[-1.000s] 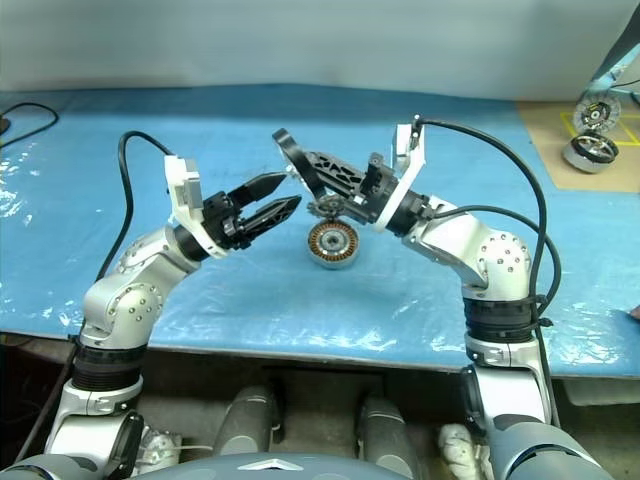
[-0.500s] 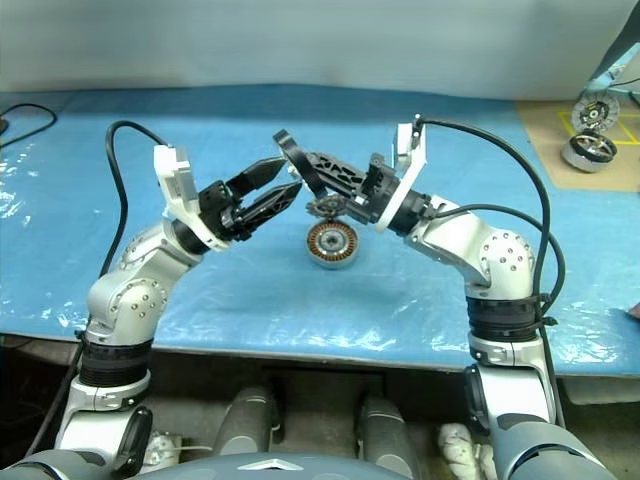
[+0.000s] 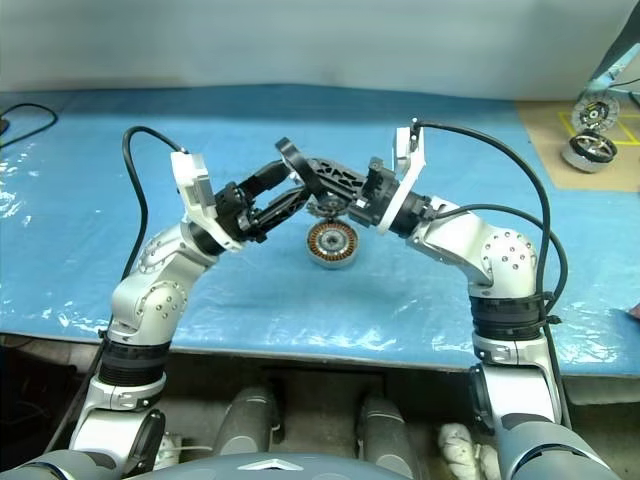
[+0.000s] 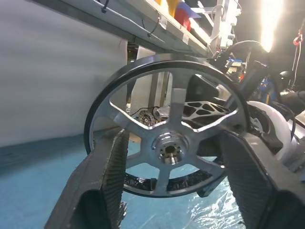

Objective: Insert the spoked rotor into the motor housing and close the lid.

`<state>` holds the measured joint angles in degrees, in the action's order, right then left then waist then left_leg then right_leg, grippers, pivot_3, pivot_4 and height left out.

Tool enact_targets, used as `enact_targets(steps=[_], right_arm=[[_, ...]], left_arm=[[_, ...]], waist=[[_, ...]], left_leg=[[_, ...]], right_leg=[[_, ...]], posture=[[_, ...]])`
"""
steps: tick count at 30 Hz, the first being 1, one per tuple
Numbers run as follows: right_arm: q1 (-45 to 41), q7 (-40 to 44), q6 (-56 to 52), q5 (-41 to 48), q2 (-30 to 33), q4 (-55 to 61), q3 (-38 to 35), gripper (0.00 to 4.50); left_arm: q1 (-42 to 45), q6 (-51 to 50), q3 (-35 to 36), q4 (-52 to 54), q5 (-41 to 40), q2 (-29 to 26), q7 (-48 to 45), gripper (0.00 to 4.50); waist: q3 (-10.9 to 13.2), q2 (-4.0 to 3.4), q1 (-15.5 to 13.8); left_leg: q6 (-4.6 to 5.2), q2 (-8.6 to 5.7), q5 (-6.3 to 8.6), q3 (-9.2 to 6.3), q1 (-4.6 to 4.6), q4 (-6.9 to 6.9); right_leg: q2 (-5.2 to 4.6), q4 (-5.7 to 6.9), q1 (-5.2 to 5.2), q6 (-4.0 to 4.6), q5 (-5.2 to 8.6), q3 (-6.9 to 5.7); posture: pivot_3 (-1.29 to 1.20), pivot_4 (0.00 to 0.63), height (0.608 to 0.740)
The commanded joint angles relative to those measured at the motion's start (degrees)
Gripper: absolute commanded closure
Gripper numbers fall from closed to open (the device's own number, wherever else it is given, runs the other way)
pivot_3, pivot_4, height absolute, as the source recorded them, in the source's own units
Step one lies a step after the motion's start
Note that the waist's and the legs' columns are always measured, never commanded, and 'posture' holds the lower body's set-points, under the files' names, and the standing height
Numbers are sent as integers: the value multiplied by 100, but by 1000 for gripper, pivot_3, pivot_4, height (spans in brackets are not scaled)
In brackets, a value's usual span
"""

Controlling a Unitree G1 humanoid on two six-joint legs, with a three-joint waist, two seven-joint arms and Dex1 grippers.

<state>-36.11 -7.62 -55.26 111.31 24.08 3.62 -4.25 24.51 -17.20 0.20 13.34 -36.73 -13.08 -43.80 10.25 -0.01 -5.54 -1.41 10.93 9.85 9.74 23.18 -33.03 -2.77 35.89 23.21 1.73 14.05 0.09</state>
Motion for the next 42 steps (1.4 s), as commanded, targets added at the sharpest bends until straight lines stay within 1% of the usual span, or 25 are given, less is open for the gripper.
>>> enact_targets(steps=[1, 2, 4, 5, 12, 15, 22, 25, 27, 28, 31, 37, 42], right_arm=[[-164, 95, 6, 102, -12, 181, -25, 4500], [-163, 96, 14, 99, -13, 182, -24, 4500], [-166, 103, 27, 84, -18, 180, -20, 4500], [-165, 110, 32, 77, -20, 183, -20, 4500], [-192, 162, -6, 58, -26, 181, -4, 4500], [-235, 120, 2, -109, 13, 208, 6, 4500], [-270, 159, 13, -497, 55, 357, 9, 4500], [-245, 404, 38, -722, 44, 499, -28, 4500], [-223, 510, 94, -830, 5, 534, -76, 3812], [-221, 545, 81, -819, -3, 528, -85, 3540], [-234, 421, -21, -615, -11, 379, -51, 2544], [-215, 374, -10, -461, -108, 269, -85, 2544], [-165, 447, -97, -480, -72, 298, -75, 2544]], left_arm=[[60, 103, -32, 10, 87, -26, -42, 2745], [54, 102, -38, -8, 113, -31, -26, 2987], [56, 148, -45, -51, 126, -43, -101, 2987], [67, 155, -37, -88, 127, -47, -124, 3166], [129, 194, -82, -200, 205, -10, -158, 3167], [158, 133, 2, -207, 48, 14, -197, 3167], [310, 249, -6, -413, 292, 80, -19, 3167], [416, 318, 10, -489, 372, 101, 7, 3167], [532, 353, 77, -588, 391, 110, 40, 3167], [574, 366, 104, -631, 396, 106, 43, 3167], [628, 392, 132, -711, 404, 91, 10, 3167], [703, 442, 148, -787, 428, 111, 37, 3167], [755, 415, 229, -787, 381, 66, 33, 3167]], waist=[[0, 0, 0], [0, 0, 0], [0, 0, -1], [0, 0, -1], [0, 0, -1], [0, 0, -1], [0, 0, -1], [0, 0, -1], [0, 1, -3], [0, 1, -3], [0, 1, -2], [0, 0, 0], [0, 1, -1]], left_leg=[[0, 0, 0, 0, 0, 0], [0, 0, 0, 0, 0, 0], [0, -1, 0, 0, 0, 0], [0, -1, 0, 0, 0, 0], [0, 0, 0, 0, 0, -1], [0, 0, 0, 0, 0, -2], [1, 0, 0, 0, 0, -4], [1, 0, 0, 0, 1, -4], [1, 0, 0, 0, 3, -4], [1, 0, -1, -1, 2, -4], [1, -2, -1, -1, 2, -5], [2, 0, -1, -1, 1, -6], [2, -2, -1, -1, 1, -7]], right_leg=[[0, 1, 0, 0, 0, 0], [0, 1, 0, 0, 0, 0], [0, 0, 0, 0, 0, 0], [0, 0, 0, 0, 0, 0], [0, 2, 0, 0, 0, 0], [0, 2, 0, 0, 0, 0], [-1, 3, -1, 0, 0, 1], [0, 3, -1, 0, 0, 0], [0, 3, 0, 0, 0, -1], [0, 3, 0, 0, 0, -1], [-2, 4, -1, -1, -1, 0], [0, 8, -1, 0, -1, 0], [-3, 9, -1, 0, -1, 0]], posture=[[0, 150, 740], [0, 150, 740], [0, 150, 740], [0, 150, 740], [0, 150, 740], [0, 150, 740], [0, 150, 740], [0, 150, 740], [0, 150, 740], [0, 150, 740], [0, 150, 740], [0, 150, 740], [0, 150, 740]])
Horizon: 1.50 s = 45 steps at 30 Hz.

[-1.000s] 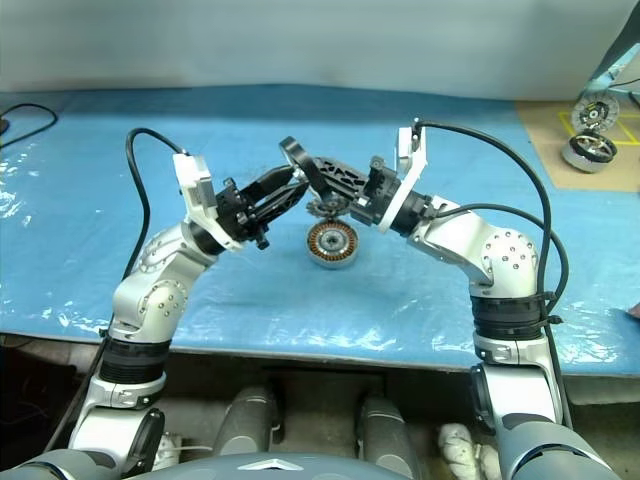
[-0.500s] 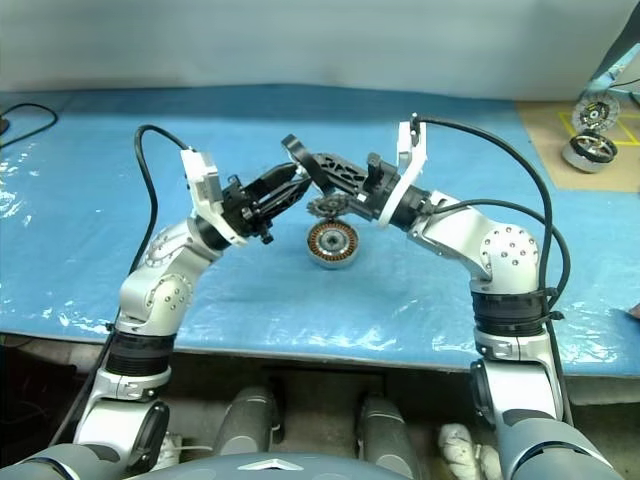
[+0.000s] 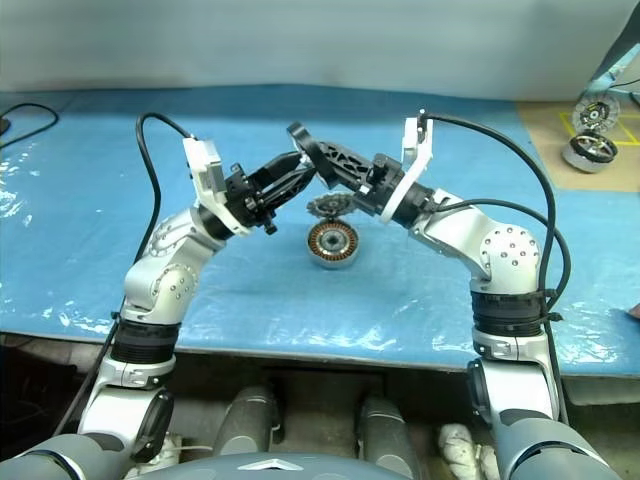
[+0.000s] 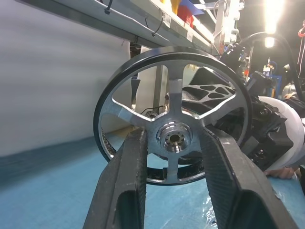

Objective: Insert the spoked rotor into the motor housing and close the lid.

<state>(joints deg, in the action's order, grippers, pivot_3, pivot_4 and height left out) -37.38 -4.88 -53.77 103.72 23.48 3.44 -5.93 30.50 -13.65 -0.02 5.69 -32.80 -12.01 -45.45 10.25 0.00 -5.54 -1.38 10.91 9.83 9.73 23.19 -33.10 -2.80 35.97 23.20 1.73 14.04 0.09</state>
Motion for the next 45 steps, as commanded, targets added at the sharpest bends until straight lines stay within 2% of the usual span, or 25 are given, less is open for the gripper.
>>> enact_targets(steps=[1, 5, 12, 16, 22, 28, 34, 41, 45], right_arm=[[-13, 167, -235, 312, -11, 316, 69, 2544], [190, 140, -167, 277, 68, 201, -107, 2544], [563, 181, 101, -251, 199, -59, -464, 2544], [658, 110, 267, -664, 161, -180, -628, 2544], [832, 112, 336, -1065, 22, 50, -682, 2544], [1042, 80, 434, -1374, -228, 322, -692, 2544], [1248, 95, 516, -1659, -374, 509, -734, 2544], [1424, 74, 606, -1877, -566, 693, -723, 2544], [1511, 55, 634, -1935, -643, 795, -750, 2544]], left_arm=[[196, -77, 328, 26, -190, -82, 157, 3167], [285, -424, 511, 81, -531, -401, -13, 3167], [312, -507, 406, -272, -225, -1046, -426, 3167], [446, -456, 53, -543, 218, -1362, -817, 3167], [722, -924, -726, -821, 636, -1867, -1668, 3167], [1188, -1207, -1167, -1335, 1084, -1849, -1906, 3167], [1590, -1269, -1708, -1984, 1731, -1483, -1853, 3167], [2019, -1054, -1857, -2725, 2244, -1190, -1855, 3167], [2262, -1034, -1730, -2929, 2273, -1070, -1956, 3167]], waist=[[0, 0, -1], [0, 0, 1], [0, 0, -13], [0, 1, -24], [0, 1, -15], [0, 0, -14], [0, 0, -22], [0, 0, -7], [0, 0, -15]], left_leg=[[0, 0, 0, 0, 0, 0], [1, 1, -1, 0, -1, 0], [1, -4, -1, 0, -1, 0], [10, -10, -6, 0, 0, 0], [12, -12, -7, 1, -2, 2], [14, -12, -9, 2, -1, 3], [21, -12, -12, 2, 0, 3], [27, -12, -16, 2, -2, 3], [29, -12, -17, 2, -1, 3]], right_leg=[[0, 0, 0, 0, 0, 0], [1, 3, 0, 0, 0, -1], [-4, 2, 0, 0, 0, 0], [-16, 5, -1, 0, 0, -7], [-22, 7, 1, 0, 0, -9], [-29, 11, 2, 1, 1, -9], [-36, 15, 2, 1, 1, -9], [-38, 21, 2, 2, 1, -12], [-39, 19, 2, 2, 1, -12]], posture=[[0, 150, 740], [0, 150, 740], [0, 150, 740], [0, 150, 740], [0, 150, 740], [0, 150, 740], [0, 150, 740], [0, 150, 740], [0, 150, 740]])
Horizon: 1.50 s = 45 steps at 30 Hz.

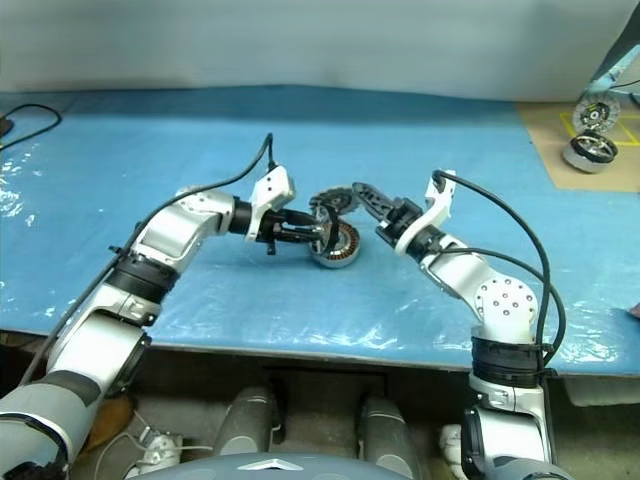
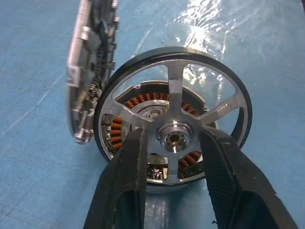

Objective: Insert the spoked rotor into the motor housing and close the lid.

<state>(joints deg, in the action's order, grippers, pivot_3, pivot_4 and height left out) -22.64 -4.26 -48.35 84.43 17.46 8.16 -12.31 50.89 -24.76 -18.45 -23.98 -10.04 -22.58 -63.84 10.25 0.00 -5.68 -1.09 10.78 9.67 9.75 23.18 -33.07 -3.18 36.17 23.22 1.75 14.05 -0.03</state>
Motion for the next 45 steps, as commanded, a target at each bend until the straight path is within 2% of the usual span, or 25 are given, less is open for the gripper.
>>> enact_targets(steps=[1, 13, 22, 28, 37, 45], right_arm=[[56, -13, 104, -11, -53, 347, -122, 2544], [88, -14, 104, -218, -170, 379, -74, 2544], [91, -31, 77, -344, -212, 346, -93, 2544], [110, -18, 67, -403, -268, 330, -72, 2516], [102, 100, 26, -438, -267, 309, -92, 2516], [98, 532, -178, -645, 36, 533, 54, 2516]], left_arm=[[255, 6, 146, 78, -58, -14, -209, 3167], [544, 383, -152, -645, 572, -7, -457, 3167], [428, 563, -219, -592, 705, 104, -637, 3167], [495, 665, -77, -695, 792, 158, -455, 1313], [338, 522, 302, -136, 385, -173, -851, 1313], [-523, 12, 952, 1253, -606, -551, -1159, 1313]], waist=[[0, 0, -1], [0, 0, -5], [0, 0, -6], [0, 0, -1], [0, 0, 6], [0, -1, 3]], left_leg=[[0, 0, 0, 0, 1, 0], [2, 1, -1, 0, 1, 4], [2, -1, -1, 0, -1, 8], [3, -2, -1, 0, 1, 11], [3, -4, -1, 1, 4, 49], [3, -3, -1, 3, 3, 61]], right_leg=[[-1, 0, 0, 0, 0, 0], [-3, -4, 0, 1, 1, -2], [-10, -5, -1, 2, 1, -2], [-11, -11, -1, 3, 2, -2], [-10, -45, 1, 2, 1, -10], [-10, -50, 4, 4, 2, -13]], posture=[[0, 150, 740], [0, 150, 740], [0, 150, 740], [0, 150, 740], [0, 150, 740], [0, 150, 740]])
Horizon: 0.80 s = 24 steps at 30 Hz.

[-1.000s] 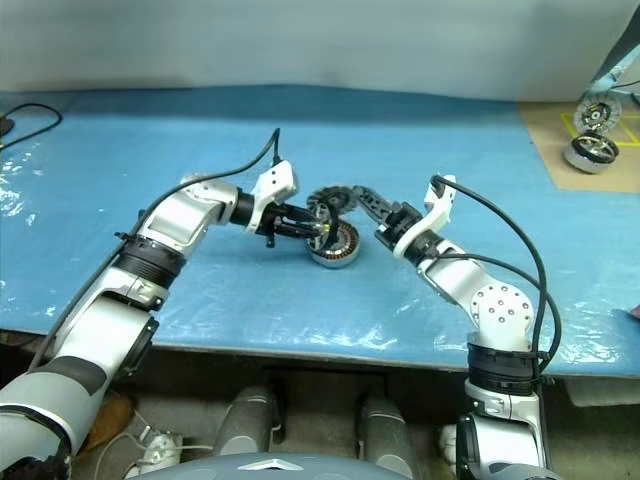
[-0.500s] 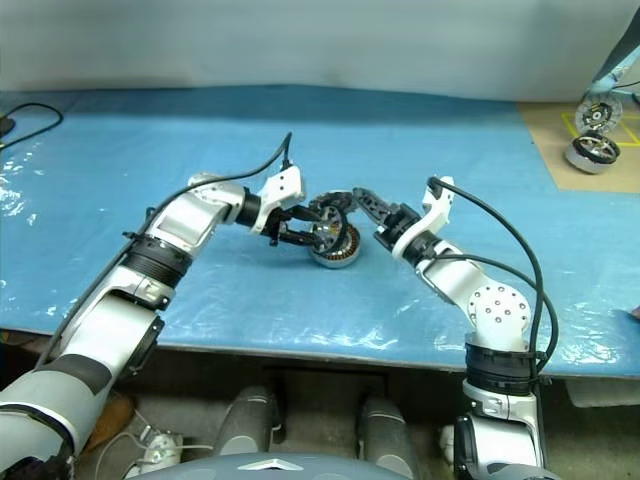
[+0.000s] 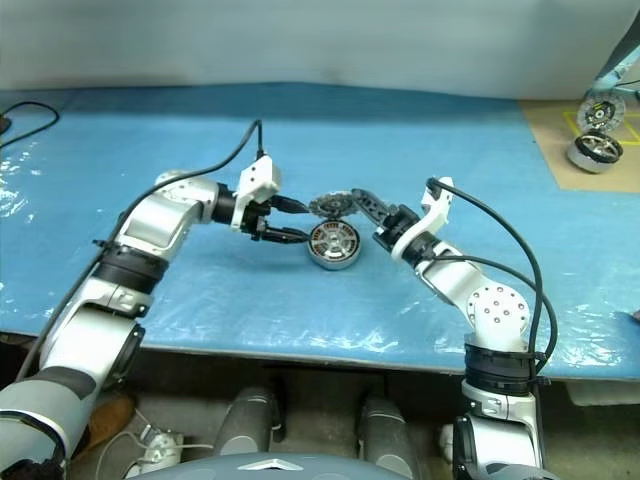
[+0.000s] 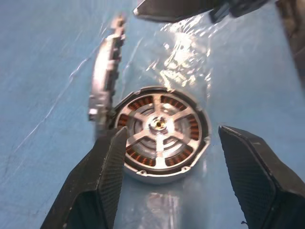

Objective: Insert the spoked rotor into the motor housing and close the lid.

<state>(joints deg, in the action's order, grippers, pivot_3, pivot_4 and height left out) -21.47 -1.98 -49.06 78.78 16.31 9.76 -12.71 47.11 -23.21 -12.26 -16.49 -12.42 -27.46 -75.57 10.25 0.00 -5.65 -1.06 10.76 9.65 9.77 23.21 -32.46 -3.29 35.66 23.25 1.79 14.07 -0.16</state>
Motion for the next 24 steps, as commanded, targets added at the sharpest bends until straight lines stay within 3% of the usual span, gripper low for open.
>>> enact_targets(steps=[1, 4, 5, 8, 11, 16, 24], right_arm=[[16, 570, -175, -510, 385, 554, 440, 2516], [116, 1102, -173, -1456, 847, 820, 1135, 2516], [110, 1225, -66, -1806, 954, 851, 1339, 2699], [72, 1618, 107, -2356, 1073, 948, 1647, 3424], [-106, 2015, 174, -2852, 1060, 834, 2018, 4466], [-624, 2394, 480, -3658, 719, -32, 2245, 4466], [-1135, 2740, 819, -4556, 301, -1162, 2172, 4466]], left_arm=[[-313, -189, 461, 635, -479, -47, 125, 1313], [-666, -301, 611, 934, -652, -60, 315, 1313], [-884, -339, 674, 1011, -682, -94, 415, 1276], [-1286, -254, 845, 1086, -762, -117, 621, 1264], [-1496, -141, 1243, 948, -966, 18, 985, 1264], [-1484, -238, 1804, 554, -1303, 202, 1464, 1264], [-764, 372, 1747, -781, -859, 503, 2103, 1264]], waist=[[0, -1, 1], [1, 1, 2], [0, 0, 3], [1, 0, 15], [1, 1, 13], [1, 1, 20], [0, 3, 6]], left_leg=[[0, 0, 0, 0, 0, 0], [0, 3, 0, 2, -1, -1], [0, 4, 0, 1, -2, -2], [0, 3, 0, 3, -7, 1], [0, 4, 0, 3, -5, 0], [1, 6, -1, 3, -6, -13], [4, 7, -2, 2, -1, -24]], right_leg=[[0, 1, 0, 1, 0, 0], [1, 0, -3, 0, 0, -1], [1, 0, -3, -1, 0, -2], [1, -1, -4, -1, 0, 2], [1, -1, -2, -1, 0, 2], [0, 6, -4, 5, 3, 3], [1, 10, -6, 1, 0, 2]], posture=[[0, 150, 740], [0, 150, 740], [0, 150, 740], [0, 150, 740], [0, 150, 740], [0, 150, 740], [0, 150, 740]])
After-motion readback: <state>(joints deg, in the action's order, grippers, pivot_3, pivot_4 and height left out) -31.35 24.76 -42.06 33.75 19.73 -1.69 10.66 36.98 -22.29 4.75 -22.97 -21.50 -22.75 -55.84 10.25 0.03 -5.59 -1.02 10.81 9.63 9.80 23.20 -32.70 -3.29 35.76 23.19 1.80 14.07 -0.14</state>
